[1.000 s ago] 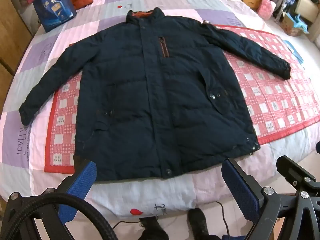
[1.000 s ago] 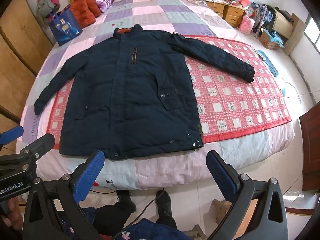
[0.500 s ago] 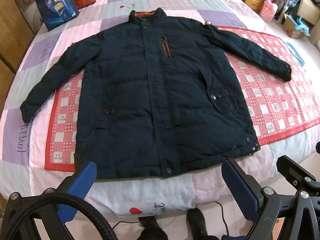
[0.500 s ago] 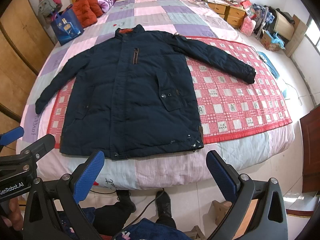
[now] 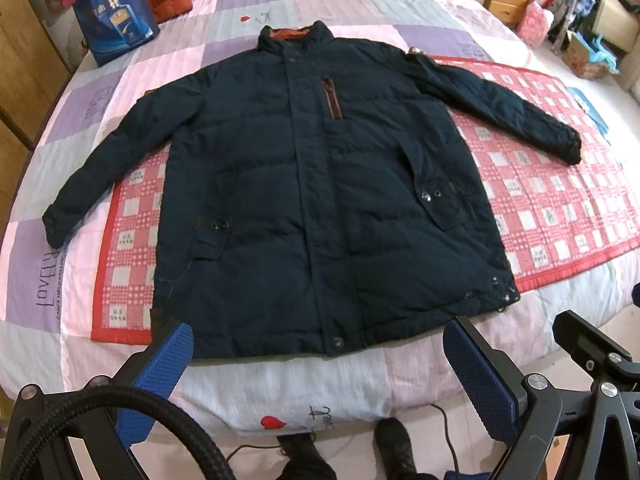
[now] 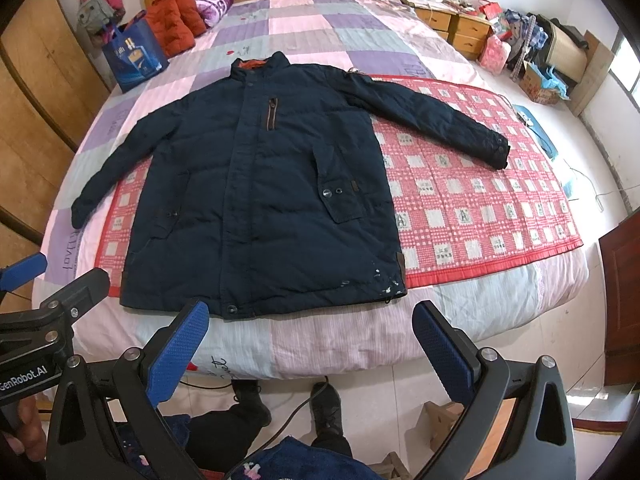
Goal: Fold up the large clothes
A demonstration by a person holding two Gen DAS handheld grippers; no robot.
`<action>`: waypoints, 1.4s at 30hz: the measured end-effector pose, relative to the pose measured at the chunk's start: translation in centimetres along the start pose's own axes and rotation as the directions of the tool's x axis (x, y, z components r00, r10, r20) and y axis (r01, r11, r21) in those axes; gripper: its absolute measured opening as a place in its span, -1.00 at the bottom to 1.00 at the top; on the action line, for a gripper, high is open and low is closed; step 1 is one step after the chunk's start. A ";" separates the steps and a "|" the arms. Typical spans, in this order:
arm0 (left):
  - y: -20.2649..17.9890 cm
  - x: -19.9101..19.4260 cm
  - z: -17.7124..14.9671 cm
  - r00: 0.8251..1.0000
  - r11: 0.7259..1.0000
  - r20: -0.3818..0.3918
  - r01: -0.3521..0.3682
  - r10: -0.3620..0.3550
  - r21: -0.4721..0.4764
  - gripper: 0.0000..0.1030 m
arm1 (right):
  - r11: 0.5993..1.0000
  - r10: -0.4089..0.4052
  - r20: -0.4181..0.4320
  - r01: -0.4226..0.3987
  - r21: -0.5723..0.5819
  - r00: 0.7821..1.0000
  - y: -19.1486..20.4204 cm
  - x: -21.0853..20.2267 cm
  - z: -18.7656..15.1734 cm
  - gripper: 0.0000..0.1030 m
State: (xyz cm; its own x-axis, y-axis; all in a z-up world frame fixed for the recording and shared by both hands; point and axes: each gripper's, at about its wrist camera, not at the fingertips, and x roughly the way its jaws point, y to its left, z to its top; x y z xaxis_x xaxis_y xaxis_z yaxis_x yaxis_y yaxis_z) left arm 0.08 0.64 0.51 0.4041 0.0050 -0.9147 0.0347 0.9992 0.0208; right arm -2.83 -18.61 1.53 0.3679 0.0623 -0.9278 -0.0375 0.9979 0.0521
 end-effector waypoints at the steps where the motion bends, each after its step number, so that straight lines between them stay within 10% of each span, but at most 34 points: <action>1: 0.0 0.0 0.0 1.000 1.000 0.000 0.000 0.000 -0.001 0.99 | 1.000 0.000 0.000 0.000 0.000 1.000 0.0 0.0 0.0 1.00; 42: -0.3 -1.6 -0.1 1.000 1.000 0.014 0.003 -0.003 0.003 0.99 | 1.000 -0.007 0.012 0.007 0.004 1.000 0.7 -0.8 -0.7 1.00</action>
State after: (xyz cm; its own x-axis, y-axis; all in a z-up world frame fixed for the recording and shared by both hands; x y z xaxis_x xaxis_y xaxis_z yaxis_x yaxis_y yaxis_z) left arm -0.67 0.30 1.90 0.4169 0.0009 -0.9089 0.0387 0.9991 0.0188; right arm -3.77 -18.01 2.05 0.3795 0.0558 -0.9235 -0.0315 0.9984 0.0473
